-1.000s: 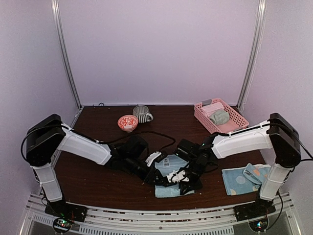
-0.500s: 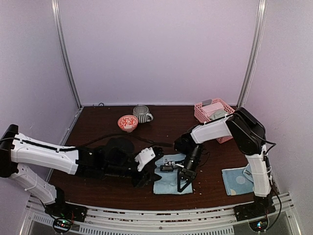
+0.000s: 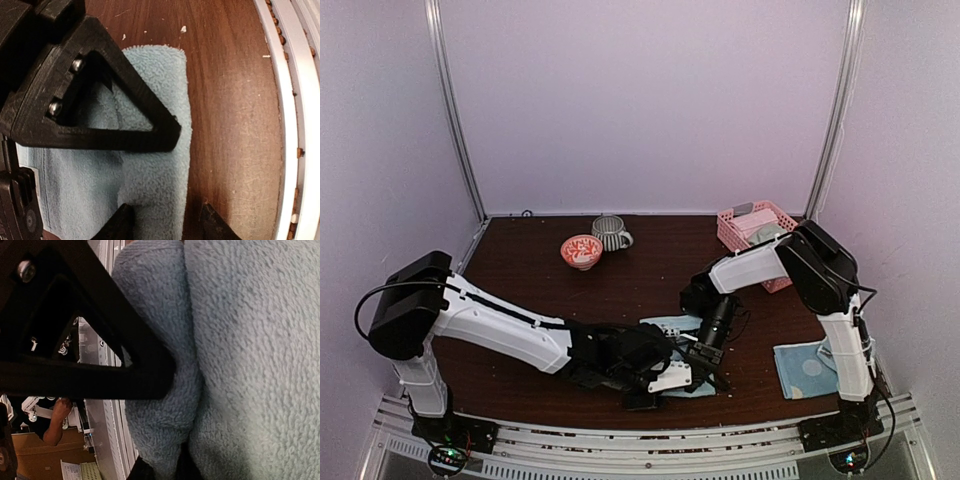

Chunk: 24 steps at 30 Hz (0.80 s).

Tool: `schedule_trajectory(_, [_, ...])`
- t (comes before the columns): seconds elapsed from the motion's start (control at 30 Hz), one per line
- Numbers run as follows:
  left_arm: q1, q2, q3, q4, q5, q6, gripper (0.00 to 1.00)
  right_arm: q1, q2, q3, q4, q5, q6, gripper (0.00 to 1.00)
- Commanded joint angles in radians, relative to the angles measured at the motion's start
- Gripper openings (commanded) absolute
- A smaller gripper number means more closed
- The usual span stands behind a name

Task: Roll the towels
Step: Roll the towel at the center of the board.

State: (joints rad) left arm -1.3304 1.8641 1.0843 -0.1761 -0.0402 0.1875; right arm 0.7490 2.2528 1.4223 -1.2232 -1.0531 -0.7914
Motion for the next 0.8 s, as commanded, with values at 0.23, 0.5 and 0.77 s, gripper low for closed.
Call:
schedule_trajectory(0.23, [-0.003, 0.057, 0.034, 0.03, -0.002, 0.036, 0.15, -0.002, 0.016, 0.033, -0.079, 0.109, -0.095, 0.11])
schedule_trajectory(0.5, [-0.004, 0.035, 0.022, 0.004, 0.025, -0.037, 0.05, -0.053, -0.224, 0.059, -0.134, 0.112, -0.136, 0.42])
schedule_trajectory(0.77, [-0.004, 0.03, 0.045, -0.03, 0.057, -0.102, 0.03, -0.11, -0.181, 0.001, 0.197, 0.264, 0.208, 0.32])
